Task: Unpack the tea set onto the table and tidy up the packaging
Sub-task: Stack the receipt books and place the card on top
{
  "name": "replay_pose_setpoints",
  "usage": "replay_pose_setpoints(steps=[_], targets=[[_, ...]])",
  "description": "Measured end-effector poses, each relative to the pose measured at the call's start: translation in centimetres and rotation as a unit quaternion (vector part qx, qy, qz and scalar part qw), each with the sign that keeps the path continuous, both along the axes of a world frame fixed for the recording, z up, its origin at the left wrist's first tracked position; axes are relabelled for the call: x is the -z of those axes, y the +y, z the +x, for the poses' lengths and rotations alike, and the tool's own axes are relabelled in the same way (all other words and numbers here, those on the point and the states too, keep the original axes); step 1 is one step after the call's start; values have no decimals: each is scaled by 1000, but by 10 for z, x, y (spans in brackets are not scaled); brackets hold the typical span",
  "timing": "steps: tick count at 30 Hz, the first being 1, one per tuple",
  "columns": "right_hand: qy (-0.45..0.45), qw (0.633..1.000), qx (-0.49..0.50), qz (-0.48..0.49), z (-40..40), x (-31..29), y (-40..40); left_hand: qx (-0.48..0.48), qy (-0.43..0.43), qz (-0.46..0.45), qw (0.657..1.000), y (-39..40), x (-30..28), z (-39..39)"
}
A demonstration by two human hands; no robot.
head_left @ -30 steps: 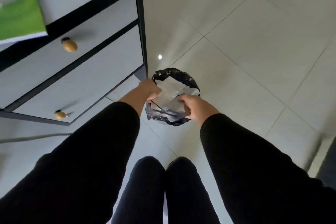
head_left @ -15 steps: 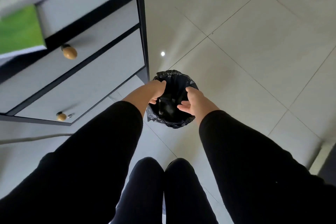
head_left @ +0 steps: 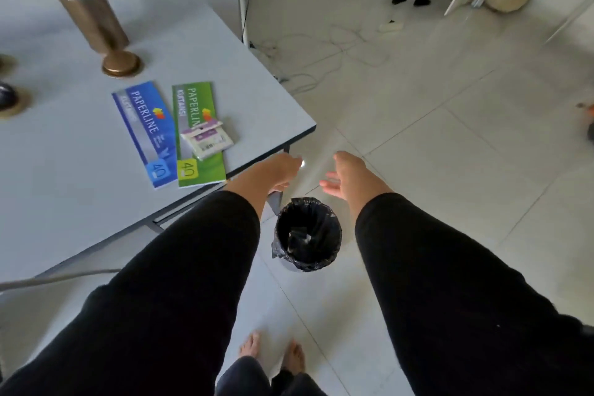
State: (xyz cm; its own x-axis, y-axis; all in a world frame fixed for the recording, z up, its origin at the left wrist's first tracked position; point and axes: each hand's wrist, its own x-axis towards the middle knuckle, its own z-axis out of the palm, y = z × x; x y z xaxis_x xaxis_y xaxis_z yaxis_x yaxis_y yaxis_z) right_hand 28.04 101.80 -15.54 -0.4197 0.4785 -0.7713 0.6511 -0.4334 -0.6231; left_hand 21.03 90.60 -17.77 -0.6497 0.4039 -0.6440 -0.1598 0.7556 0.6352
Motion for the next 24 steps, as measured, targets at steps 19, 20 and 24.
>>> replay_pose_setpoints(steps=[19, 20, 24], targets=[[-40, 946, -265, 181, -127, -22, -155, -177, 109, -100, 973, -203, -47, -102], [-53, 940, -276, 194, -135, -14, -157, -187, 99, -99, 972, -205, -38, -105], [-89, 918, -297, 248, -172, 20, -158, -245, 71, -75, 964, -207, -10, -125]])
